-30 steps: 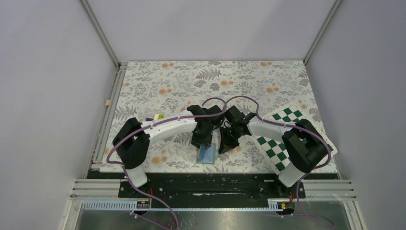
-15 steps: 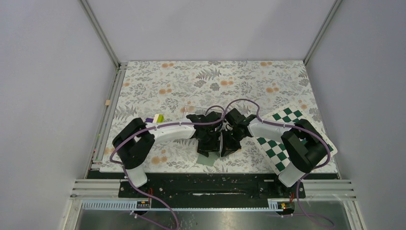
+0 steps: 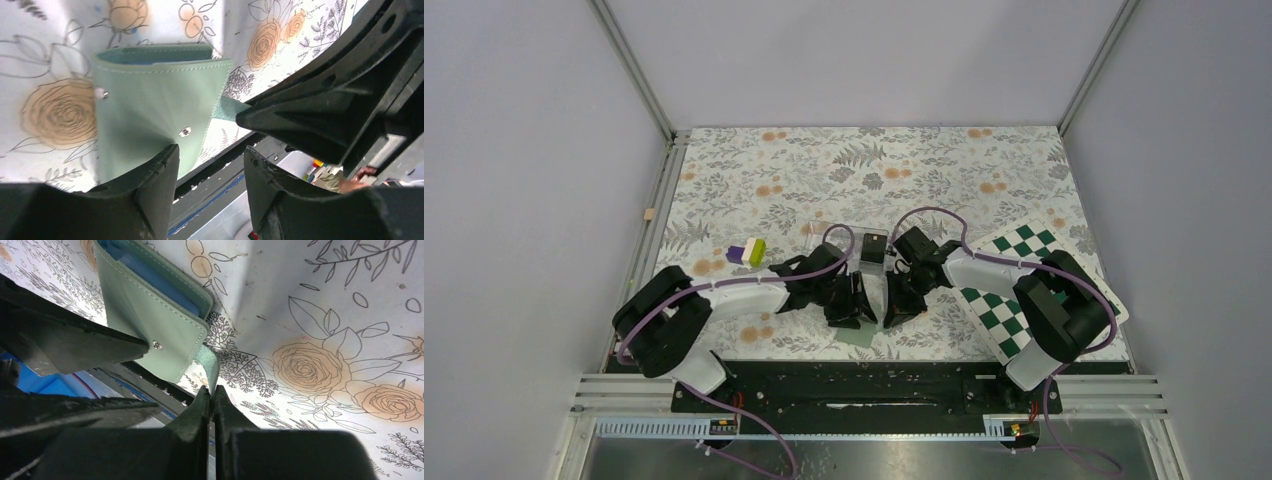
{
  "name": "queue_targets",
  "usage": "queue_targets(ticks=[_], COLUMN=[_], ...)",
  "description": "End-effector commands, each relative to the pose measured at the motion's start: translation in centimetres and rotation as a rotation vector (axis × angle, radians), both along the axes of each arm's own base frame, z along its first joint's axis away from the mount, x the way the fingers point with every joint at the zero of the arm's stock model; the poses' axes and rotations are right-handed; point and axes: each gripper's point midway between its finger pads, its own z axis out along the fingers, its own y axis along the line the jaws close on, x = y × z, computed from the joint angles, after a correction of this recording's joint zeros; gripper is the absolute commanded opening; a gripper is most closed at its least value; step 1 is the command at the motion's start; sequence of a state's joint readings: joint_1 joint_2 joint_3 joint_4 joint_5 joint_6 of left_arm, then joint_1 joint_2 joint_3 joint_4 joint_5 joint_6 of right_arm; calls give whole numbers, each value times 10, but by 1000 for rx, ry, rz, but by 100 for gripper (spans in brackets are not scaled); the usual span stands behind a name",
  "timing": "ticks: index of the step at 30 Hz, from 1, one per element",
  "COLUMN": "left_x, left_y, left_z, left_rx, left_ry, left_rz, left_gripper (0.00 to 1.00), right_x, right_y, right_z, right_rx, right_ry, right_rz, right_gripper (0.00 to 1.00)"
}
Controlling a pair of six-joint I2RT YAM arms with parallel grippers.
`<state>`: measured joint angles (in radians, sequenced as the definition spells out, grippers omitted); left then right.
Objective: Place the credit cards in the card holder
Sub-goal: Close the card holder at the center of the board.
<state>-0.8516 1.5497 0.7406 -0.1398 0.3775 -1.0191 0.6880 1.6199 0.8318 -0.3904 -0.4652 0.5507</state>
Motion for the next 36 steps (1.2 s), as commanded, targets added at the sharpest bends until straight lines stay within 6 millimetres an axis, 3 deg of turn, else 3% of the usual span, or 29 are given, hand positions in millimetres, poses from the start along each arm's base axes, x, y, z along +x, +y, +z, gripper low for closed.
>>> queue_targets(ticks=[1, 8, 18, 28, 36], left_x=[13, 15, 19, 27, 25], left_y=[3, 15, 19, 33, 32], left_z=[24, 33, -1, -17, -18], left_rx=[-116, -128, 1, 122, 121], left_ry=[-93, -141, -95, -95, -85], left_rz=[56, 79, 68, 116, 109], left_gripper=[48, 27, 1, 0, 0], right_x=[5, 6, 9, 12, 18], right_y=[12, 15, 22, 33, 52], right_z=[17, 21, 24, 25, 23], right_rx=[58, 74, 92, 133, 219], right_ry=[-27, -30, -20, -2, 25], right_rz=[15, 18, 18, 10, -21], right_gripper=[1, 3, 4, 20, 44])
